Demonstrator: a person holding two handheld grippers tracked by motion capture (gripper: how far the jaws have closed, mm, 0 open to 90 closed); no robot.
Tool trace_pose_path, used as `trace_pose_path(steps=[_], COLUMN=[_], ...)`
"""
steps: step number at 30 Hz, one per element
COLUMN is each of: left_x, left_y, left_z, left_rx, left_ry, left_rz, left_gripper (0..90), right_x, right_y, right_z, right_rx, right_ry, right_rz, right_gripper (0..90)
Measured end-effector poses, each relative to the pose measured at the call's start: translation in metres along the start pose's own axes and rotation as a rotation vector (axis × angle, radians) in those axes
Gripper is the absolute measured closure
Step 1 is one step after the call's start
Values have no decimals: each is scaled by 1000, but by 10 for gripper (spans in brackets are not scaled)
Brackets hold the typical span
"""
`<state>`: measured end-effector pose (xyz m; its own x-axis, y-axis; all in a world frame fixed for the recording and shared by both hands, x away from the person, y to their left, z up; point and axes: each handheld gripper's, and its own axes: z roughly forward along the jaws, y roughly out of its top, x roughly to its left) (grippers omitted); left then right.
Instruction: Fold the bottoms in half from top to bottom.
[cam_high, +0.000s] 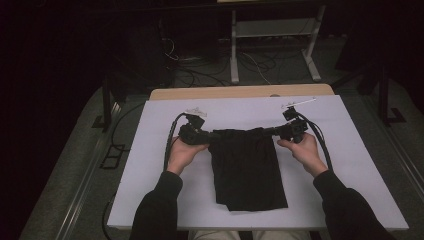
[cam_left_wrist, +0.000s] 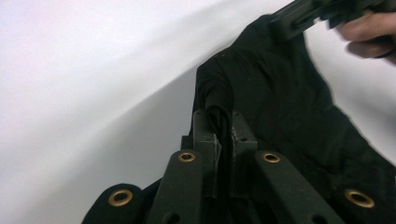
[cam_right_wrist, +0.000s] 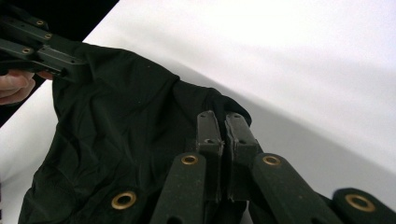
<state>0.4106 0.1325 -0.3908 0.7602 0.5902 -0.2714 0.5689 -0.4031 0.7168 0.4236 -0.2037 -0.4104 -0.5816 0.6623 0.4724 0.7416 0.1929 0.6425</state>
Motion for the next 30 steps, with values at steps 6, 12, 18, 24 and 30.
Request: trace_pose_path(steps=[6, 12, 18, 24, 30], left_x=[18, 34, 51, 62, 67], left_y=[11, 14, 22, 25, 20], left_z=[8, 14, 23, 31, 38], left_rx=[10, -40, -95, -132, -120], left_ry=[32, 33, 41, 60, 56], left_rz=[4, -24, -54, -66, -95], left_gripper=[836, 835, 834, 833, 830], right_x=[-6, -18, -28, -35, -39], right_y=[13, 24, 32, 42, 43], right_z=[8, 14, 19, 21, 28], right_rx=[-20, -53, -82, -122, -121], right_ry=[-11, -13, -30, -33, -43], right_rz=[2, 13, 28, 26, 39], right_gripper=[847, 847, 847, 846, 845])
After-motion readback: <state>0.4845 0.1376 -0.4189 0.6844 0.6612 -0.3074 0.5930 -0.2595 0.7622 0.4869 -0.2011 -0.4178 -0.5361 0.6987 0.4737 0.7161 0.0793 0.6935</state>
